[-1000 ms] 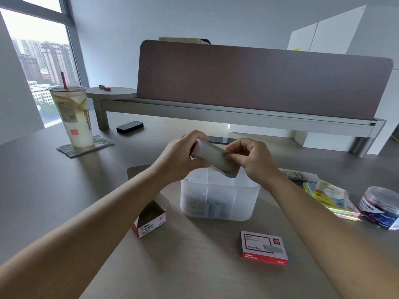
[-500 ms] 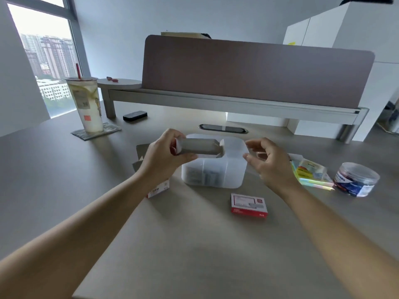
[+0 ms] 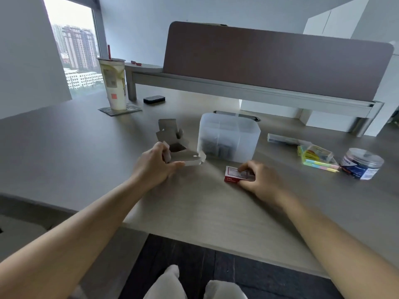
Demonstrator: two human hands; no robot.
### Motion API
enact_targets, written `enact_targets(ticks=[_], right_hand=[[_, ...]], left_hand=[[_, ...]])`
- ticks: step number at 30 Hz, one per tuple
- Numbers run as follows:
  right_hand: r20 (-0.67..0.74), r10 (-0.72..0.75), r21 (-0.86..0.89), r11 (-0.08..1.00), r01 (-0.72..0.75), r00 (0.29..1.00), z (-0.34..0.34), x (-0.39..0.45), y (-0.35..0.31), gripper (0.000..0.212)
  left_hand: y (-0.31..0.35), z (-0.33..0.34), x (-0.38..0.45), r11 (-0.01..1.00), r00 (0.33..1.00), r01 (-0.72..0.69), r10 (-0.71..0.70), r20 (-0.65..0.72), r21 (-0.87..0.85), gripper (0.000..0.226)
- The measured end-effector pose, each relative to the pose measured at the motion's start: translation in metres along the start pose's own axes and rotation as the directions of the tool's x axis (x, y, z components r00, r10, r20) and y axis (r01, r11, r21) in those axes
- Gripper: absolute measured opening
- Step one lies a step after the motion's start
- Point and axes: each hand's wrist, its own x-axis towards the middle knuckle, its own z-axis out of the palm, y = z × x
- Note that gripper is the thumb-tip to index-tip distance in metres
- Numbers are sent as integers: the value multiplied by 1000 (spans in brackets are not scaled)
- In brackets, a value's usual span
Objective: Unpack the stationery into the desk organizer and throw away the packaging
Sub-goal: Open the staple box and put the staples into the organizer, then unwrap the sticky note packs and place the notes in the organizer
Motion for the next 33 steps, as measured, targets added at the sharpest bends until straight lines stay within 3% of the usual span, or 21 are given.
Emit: enact_targets(ticks=[4, 11, 20, 23, 26, 29, 33], right_hand=[[-2, -133, -6, 991, 133, 991, 25, 14, -33, 14], [38, -273, -19, 962, 274, 961, 65, 53, -75, 32], [228, -243, -66, 962, 264, 943, 87, 94, -92, 56], [224, -246, -63, 962, 266, 943, 87, 96, -93, 59], [153, -261, -51, 961, 271, 953, 82, 86, -91, 60], [143, -282, -68, 953, 294, 949, 69, 63, -81, 56], [151, -235, -77, 966, 248, 960, 40, 21, -45, 44]], left_hand=[[-29, -22, 0, 990, 997, 72, -71, -7, 125, 35], [-61, -46, 21, 932, 985, 173, -172, -31, 320, 39], [-81, -51, 53, 912, 976, 202, -217, 0, 357, 37], [-84, -52, 53, 931, 978, 188, -206, 24, 314, 63], [-77, -53, 45, 949, 991, 124, -135, 19, 290, 77], [-51, -49, 28, 950, 999, -33, 32, 11, 311, 67], [-3, -22, 6, 926, 959, -273, 243, 144, 262, 59]])
